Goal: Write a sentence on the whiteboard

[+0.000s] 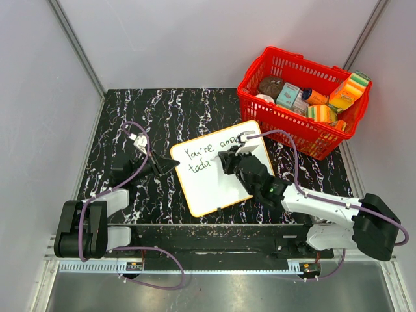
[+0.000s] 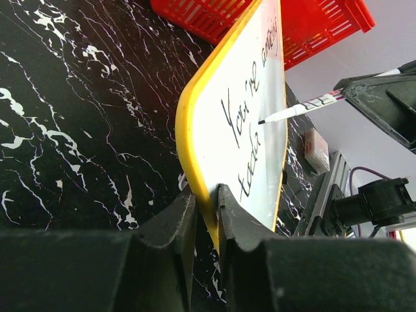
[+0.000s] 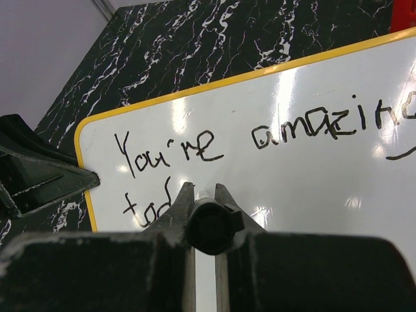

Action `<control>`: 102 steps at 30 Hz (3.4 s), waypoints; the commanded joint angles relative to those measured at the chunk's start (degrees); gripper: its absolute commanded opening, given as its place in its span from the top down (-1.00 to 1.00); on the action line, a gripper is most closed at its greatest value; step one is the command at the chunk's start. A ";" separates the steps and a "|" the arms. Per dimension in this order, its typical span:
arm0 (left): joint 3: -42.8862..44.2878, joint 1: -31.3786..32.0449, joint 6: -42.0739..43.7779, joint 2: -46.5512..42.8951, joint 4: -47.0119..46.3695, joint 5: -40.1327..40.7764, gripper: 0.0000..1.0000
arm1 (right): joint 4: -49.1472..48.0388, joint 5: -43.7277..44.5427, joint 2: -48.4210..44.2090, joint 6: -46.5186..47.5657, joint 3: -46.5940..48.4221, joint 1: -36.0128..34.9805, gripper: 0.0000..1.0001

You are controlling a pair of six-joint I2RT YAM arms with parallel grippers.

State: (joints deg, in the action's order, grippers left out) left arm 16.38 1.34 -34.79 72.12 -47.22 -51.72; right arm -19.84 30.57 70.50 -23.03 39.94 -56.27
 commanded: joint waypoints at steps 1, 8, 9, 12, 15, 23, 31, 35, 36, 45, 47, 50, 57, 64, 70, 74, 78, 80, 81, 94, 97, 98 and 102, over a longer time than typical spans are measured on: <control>0.05 0.24 4.29 0.39 -0.59 0.75 1.00 | -0.29 0.72 -1.15 -0.79 -0.30 0.46 1.00; 0.05 0.24 4.38 0.39 -0.50 0.84 1.00 | 1.37 0.37 -2.65 -1.93 -2.41 0.46 1.00; 0.05 0.24 4.38 0.39 -0.59 0.84 1.00 | 1.55 0.28 -2.73 -2.20 -2.85 0.46 1.00; 0.05 0.24 4.37 0.31 -0.50 0.84 1.00 | 2.25 0.37 -3.44 -2.64 -3.47 0.46 1.00; 0.05 0.15 4.37 0.31 -0.59 0.75 1.00 | 2.34 0.28 -4.14 -2.72 -3.82 0.46 1.00; 0.14 0.15 4.37 0.39 -0.50 0.92 1.00 | 3.14 -0.24 -7.13 -2.29 -2.06 0.46 1.00; 0.14 0.24 4.29 0.39 -0.59 0.84 1.00 | 2.87 1.42 -7.67 -0.36 0.48 0.46 1.00; 0.14 0.24 4.29 0.39 -0.50 0.84 1.00 | 3.14 1.60 -5.82 0.44 2.24 0.37 1.00; 0.14 0.24 4.29 0.39 -0.59 0.84 1.00 | 3.14 1.69 -5.12 0.61 2.77 0.46 1.00; 0.14 0.24 4.38 0.48 -0.59 0.84 1.00 | 2.43 2.48 -2.04 1.40 4.27 0.64 1.00; 0.14 0.24 4.38 0.48 -0.59 0.75 1.00 | 2.34 2.83 -1.86 1.32 4.00 0.64 1.00; 0.14 0.24 4.38 0.48 -0.59 0.83 1.00 | 2.34 3.18 -1.51 1.23 3.48 0.72 1.00; 0.14 0.24 4.37 0.39 -0.59 0.84 1.00 | 2.43 4.06 -1.24 0.44 2.07 1.07 1.00; 0.14 0.24 4.38 0.39 -0.50 0.75 1.00 | 2.52 3.45 -0.54 -0.09 1.37 1.34 1.00; 0.14 0.24 4.38 0.39 -0.59 0.75 1.00 | 3.22 2.92 -1.24 -1.32 -0.04 1.34 1.00; 0.14 0.24 4.37 0.48 -0.50 0.84 1.00 | 3.66 2.31 -1.94 -2.02 -1.27 1.34 1.00; 0.05 0.24 4.38 0.39 -0.59 0.84 1.00 | 4.37 2.04 -2.47 -2.55 -1.97 1.34 1.00; 0.14 0.24 4.37 0.39 -0.59 0.84 1.00 | 4.80 1.78 -2.65 -2.64 -2.33 1.34 1.00; 0.14 0.24 4.38 0.39 -0.50 0.84 1.00 | 4.89 1.69 -2.73 -2.72 -2.41 1.34 1.00; 0.14 0.24 4.46 0.39 -0.50 0.84 1.00 | 6.12 -0.07 -4.14 -3.96 -3.64 1.34 1.00; 0.05 0.24 4.46 0.31 -0.41 0.84 1.00 | 6.21 -0.68 -4.67 -4.22 -4.17 1.34 1.00; 0.14 0.24 4.38 0.39 -0.41 0.84 1.00 | 6.30 -0.77 -4.67 -4.31 -4.17 1.34 1.00; 0.14 0.24 4.38 0.30 -0.41 0.84 1.00 | 6.39 -1.39 -4.49 -4.75 -4.35 1.25 1.00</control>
State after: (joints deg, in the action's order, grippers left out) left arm 16.38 1.34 -34.76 72.12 -47.09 -51.68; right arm -16.34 30.30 66.26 -27.14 36.62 -55.33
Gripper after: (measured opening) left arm 0.197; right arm 0.121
